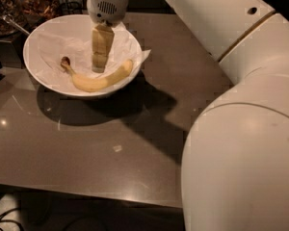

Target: Pick banana from white bowl

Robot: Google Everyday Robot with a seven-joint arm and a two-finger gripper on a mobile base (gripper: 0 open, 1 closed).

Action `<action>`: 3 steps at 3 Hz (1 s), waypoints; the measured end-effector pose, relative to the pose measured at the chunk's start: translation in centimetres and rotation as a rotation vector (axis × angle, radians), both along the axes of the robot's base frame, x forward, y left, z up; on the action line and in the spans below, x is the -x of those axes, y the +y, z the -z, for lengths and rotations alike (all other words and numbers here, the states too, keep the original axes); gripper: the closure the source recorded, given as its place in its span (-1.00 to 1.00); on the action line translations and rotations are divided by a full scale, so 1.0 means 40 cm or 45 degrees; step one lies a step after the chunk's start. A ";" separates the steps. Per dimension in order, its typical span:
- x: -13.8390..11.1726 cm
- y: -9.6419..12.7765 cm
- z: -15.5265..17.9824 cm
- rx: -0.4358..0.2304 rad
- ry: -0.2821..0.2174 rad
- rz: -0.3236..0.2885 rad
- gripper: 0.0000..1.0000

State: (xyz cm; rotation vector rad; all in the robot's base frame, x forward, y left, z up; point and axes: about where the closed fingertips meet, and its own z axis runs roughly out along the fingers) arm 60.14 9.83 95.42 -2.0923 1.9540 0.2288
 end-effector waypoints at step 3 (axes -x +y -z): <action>-0.052 0.033 0.134 0.093 0.102 0.039 -0.44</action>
Offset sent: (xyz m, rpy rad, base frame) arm -0.0007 -0.0102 -0.0578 -0.1724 0.1727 -0.0167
